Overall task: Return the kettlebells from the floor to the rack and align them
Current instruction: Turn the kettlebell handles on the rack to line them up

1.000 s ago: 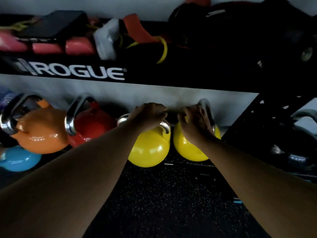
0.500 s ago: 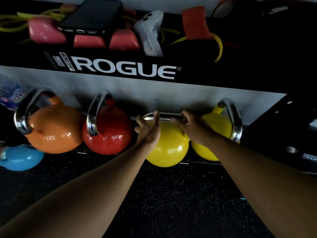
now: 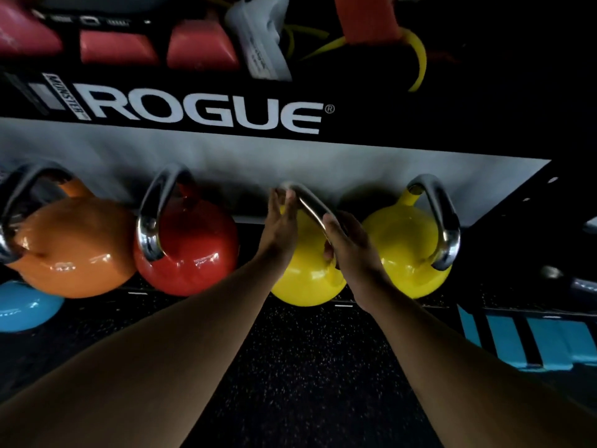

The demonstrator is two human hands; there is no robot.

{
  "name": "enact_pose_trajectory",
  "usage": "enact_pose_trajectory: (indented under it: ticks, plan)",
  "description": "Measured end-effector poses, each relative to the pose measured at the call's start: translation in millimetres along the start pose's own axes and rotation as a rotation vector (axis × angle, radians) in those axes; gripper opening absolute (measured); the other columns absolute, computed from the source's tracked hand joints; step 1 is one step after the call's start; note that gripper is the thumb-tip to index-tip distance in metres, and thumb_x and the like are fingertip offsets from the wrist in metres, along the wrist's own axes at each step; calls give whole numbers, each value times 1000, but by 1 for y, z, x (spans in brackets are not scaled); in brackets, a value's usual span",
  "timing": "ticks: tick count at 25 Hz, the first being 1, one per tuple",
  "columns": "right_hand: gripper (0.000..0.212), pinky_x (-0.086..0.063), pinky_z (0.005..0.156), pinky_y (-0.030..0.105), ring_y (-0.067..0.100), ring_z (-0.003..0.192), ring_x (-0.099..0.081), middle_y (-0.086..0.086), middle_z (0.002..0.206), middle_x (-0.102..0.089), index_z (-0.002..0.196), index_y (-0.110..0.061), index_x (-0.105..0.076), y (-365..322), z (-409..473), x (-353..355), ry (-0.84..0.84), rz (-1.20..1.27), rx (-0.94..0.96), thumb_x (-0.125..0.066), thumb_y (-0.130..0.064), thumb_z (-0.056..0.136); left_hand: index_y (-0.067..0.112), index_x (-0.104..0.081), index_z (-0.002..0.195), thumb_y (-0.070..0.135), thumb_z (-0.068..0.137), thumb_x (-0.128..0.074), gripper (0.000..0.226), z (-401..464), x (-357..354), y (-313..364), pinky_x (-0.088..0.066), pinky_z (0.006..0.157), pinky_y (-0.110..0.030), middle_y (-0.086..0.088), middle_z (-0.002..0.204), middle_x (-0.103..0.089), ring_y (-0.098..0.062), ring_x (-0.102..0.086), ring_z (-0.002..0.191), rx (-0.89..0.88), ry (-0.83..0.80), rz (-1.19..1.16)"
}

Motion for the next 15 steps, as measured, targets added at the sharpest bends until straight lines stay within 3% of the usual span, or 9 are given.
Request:
enact_pose_trajectory:
  ticks: [3,7,11,13,15]
  plan:
    - [19,-47,63,39,21,70,-53,1,74,-54,101,-22,-57,-8,1,-29,1,149,-28,-40,-28,104,22,-17,159,49,104,-24,61,28,0,5,-12,124,-34,2,167,-18,-13,-18,152,-18,-21,7]
    - [31,-52,68,24,13,80,-58,2,103,-66,128,-19,-58,-9,-5,-45,-30,366,-78,-41,-28,104,19,-27,156,47,105,-26,59,51,2,2,-17,126,-39,-1,164,-28,-14,-24,151,21,-111,-25]
    - [44,-53,78,34,17,89,-61,3,132,-62,146,-32,-41,-8,-3,-43,-69,334,-98,-38,-38,103,21,-26,156,50,104,-25,60,50,0,3,-20,125,-42,-4,163,-30,-19,-28,151,32,-154,-77]
    - [46,-50,77,32,17,92,-57,5,137,-57,150,-32,-35,-9,-2,-53,-75,355,-98,-34,-38,104,19,-25,157,47,105,-24,59,51,2,9,-19,125,-40,-3,164,-29,-16,-26,151,11,-175,-50]
    - [47,-47,75,33,16,86,-55,8,124,-60,151,-32,-32,-6,-2,-60,-29,346,-85,-32,-39,104,17,-28,156,46,105,-25,59,54,1,11,-20,125,-41,-7,163,-32,-19,-28,150,13,-197,-48]
Point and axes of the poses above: each hand's wrist, its own z-axis towards the middle knuckle, its own x-axis out of the back of the hand, y = z × x, the point moved 5 cm from there along z, towards the middle knuckle
